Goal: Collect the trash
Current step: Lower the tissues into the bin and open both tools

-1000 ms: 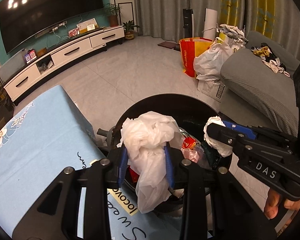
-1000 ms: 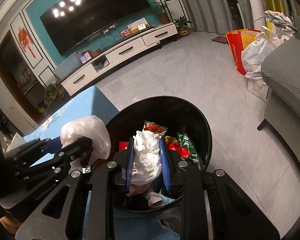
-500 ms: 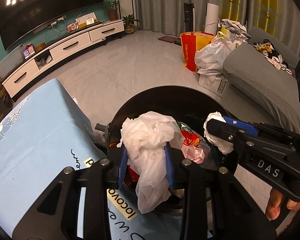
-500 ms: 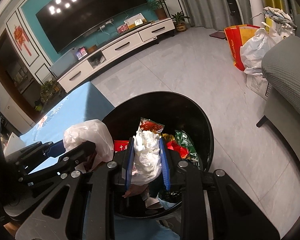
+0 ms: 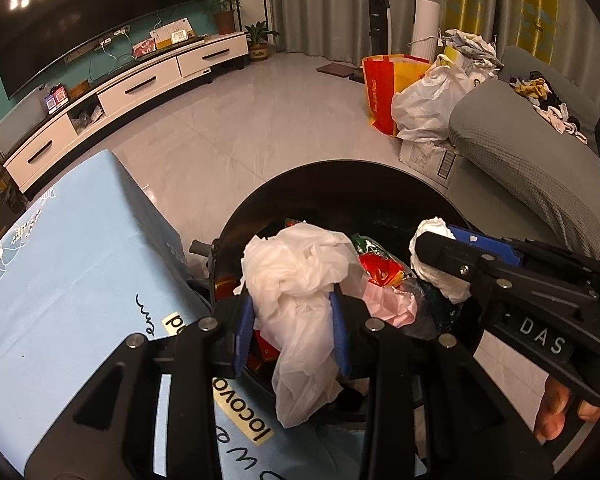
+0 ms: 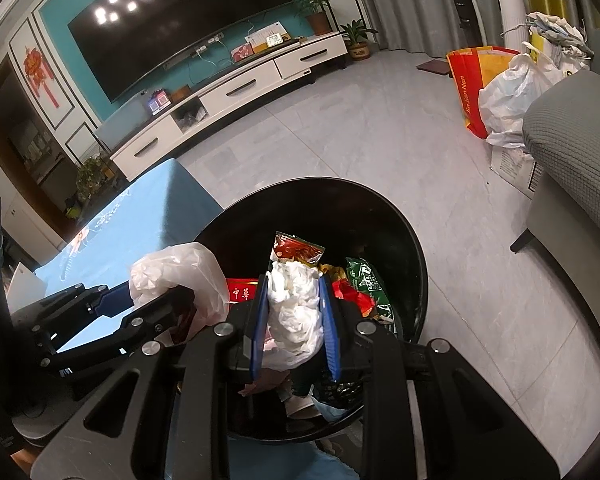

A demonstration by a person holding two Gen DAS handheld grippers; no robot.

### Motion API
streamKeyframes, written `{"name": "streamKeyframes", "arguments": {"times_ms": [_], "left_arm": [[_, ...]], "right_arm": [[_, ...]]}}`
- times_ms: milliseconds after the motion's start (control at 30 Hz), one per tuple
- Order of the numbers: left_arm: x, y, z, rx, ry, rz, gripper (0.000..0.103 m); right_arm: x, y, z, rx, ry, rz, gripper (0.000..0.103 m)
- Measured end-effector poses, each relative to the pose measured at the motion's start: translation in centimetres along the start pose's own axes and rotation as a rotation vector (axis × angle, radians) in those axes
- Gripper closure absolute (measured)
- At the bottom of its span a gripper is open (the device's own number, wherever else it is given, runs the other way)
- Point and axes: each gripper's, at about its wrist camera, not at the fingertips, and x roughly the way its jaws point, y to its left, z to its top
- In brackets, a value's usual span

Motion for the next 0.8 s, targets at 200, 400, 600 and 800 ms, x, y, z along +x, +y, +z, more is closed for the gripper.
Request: {"name": "streamKeyframes", "arguments": {"times_ms": [200,400,600,800], "left_arm": [[0.4,-0.2,0.1,0.006,0.016,0.008,0.068],[0.9,-0.5,-0.1,0.018,0.031,0.011,0.068],[1.1,-0.4,0.0,0.018,0.036,0.022,0.067],[1.4,-0.6,-0.2,0.026,0.044,0.03,0.066]], "right_arm": [[0.2,-0.2,0.0,0.0,0.009,-0.009,0.078],[0.7,-0.1,0.0,-0.006,0.024,-0.016,0.077],[0.9,-0.1,0.1,-0.005,0.03,-0.016,0.077],[1.2,-0.2,0.1,-0.003,0.035,-0.021,0.077]]}}
